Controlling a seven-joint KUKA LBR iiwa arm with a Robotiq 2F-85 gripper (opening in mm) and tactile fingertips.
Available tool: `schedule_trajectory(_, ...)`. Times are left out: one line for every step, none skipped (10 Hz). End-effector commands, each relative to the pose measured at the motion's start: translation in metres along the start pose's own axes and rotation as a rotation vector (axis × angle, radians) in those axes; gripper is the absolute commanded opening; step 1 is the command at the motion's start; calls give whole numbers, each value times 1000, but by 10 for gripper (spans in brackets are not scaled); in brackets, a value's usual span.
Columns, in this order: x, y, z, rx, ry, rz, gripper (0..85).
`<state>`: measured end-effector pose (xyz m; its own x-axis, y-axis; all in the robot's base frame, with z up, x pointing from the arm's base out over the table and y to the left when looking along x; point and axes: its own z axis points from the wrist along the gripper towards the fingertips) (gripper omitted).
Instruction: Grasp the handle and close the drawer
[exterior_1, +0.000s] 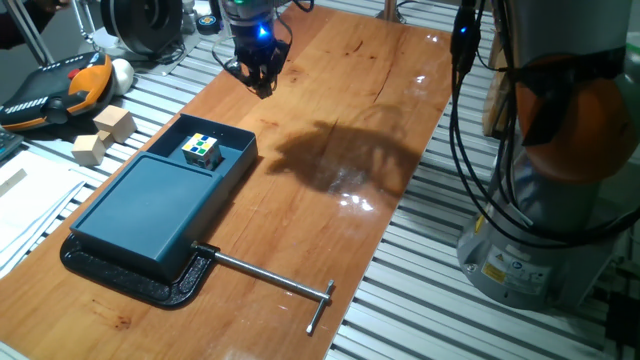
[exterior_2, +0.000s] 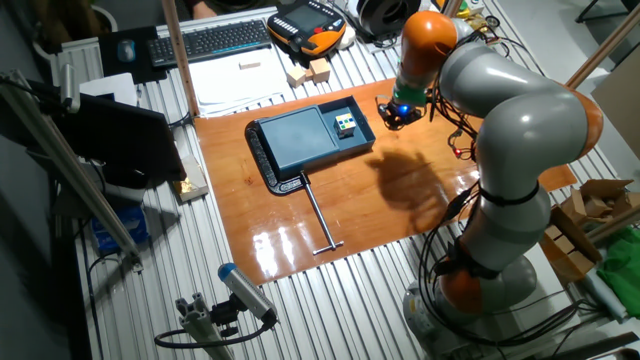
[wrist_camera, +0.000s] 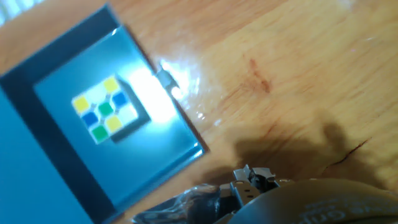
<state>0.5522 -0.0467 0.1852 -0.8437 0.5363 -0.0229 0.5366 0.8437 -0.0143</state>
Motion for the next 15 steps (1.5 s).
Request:
schedule_trajectory(-2,1,0,5,-3,51,7)
schedule_trajectory(-5,4,0,25,0,120,7)
schedule_trajectory(-5,5,2,9,23,209,7)
schedule_trajectory(-6,5,2,0,35,284,7)
schedule_trajectory(-6,5,3,0,34,359,7)
schedule_trajectory(-7,5,5,-1,30,398,7)
schedule_trajectory(-7,3,9,-14,16,406,7)
schedule_trajectory(-9,1,12,-19,4,418,7)
schedule_trajectory(-12,0,17,-28,9,447,7)
schedule_trajectory(-13,0,19,-37,29,481,7)
schedule_trajectory(-13,0,19,-35,33,493,7)
schedule_trajectory(-14,2,18,-18,25,507,7)
schedule_trajectory(-14,4,17,-2,23,518,7)
schedule_trajectory(-16,5,17,-1,32,530,7)
schedule_trajectory(-17,5,17,-2,33,531,7)
